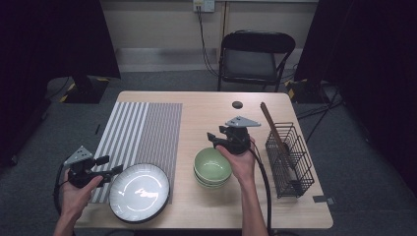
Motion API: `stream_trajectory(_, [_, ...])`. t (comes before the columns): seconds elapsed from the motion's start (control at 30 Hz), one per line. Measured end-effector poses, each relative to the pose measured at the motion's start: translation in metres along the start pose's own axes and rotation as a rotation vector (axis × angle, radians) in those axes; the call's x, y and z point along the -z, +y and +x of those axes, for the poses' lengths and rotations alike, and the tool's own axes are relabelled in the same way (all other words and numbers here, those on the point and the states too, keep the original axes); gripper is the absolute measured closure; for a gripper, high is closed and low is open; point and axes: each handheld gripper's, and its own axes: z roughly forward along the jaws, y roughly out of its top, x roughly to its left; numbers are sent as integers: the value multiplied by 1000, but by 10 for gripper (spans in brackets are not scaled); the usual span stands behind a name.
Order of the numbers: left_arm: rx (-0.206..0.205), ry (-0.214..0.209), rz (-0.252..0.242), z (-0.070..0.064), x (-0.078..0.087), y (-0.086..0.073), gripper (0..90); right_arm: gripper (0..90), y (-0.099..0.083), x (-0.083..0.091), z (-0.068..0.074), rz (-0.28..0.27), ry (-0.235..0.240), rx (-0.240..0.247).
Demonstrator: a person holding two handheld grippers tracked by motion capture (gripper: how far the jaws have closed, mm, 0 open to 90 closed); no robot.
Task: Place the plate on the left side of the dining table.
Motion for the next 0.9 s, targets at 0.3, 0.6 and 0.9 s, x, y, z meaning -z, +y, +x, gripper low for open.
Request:
stream_trajectory(0.3, [-19,-30,-7,-9,-3,3,264,499,8,-14,41,11,133,63])
stream_trajectory(0.6, [-43,-40,8,-20,-10,5,297,557,13,-25,62,34,236,91])
stream_trajectory(0.9, [-30,-73,1,-21,-13,4,370,531,16,-41,90,42,308,105])
